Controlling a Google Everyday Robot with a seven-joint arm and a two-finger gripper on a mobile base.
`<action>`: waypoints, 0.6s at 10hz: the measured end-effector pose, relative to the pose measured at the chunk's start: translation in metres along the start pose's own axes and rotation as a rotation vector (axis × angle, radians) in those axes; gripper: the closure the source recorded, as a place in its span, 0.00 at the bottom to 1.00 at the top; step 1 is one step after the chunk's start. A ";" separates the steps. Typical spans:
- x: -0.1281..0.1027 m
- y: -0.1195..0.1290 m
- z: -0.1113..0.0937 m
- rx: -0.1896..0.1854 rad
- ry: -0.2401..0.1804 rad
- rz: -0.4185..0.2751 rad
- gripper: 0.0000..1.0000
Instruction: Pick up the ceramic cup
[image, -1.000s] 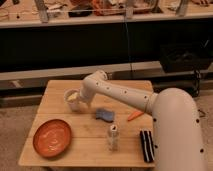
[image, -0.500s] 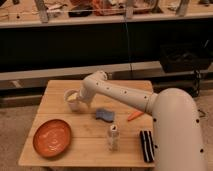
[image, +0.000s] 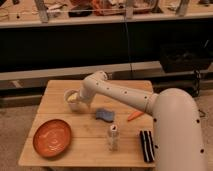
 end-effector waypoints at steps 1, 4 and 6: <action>0.000 0.000 0.000 0.000 -0.001 0.000 0.20; -0.002 0.000 0.000 0.001 -0.003 0.001 0.20; -0.002 0.000 0.000 0.002 -0.004 0.002 0.20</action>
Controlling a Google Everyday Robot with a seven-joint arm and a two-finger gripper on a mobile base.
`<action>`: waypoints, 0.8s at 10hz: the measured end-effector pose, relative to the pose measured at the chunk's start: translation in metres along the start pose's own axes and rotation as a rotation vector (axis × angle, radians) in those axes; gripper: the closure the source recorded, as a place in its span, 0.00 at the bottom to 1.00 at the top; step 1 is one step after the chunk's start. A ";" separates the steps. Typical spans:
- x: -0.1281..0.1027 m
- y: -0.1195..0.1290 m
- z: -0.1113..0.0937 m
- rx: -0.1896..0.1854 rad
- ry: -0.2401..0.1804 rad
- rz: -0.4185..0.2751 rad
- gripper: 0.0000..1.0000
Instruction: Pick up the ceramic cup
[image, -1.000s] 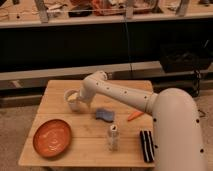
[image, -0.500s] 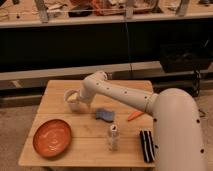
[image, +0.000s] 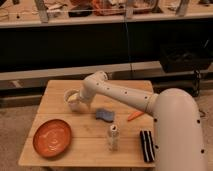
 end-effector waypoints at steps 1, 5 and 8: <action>0.000 0.000 0.000 0.000 -0.001 0.000 0.20; -0.001 0.000 0.000 0.001 -0.004 0.001 0.20; -0.002 0.000 0.000 0.002 -0.007 0.001 0.20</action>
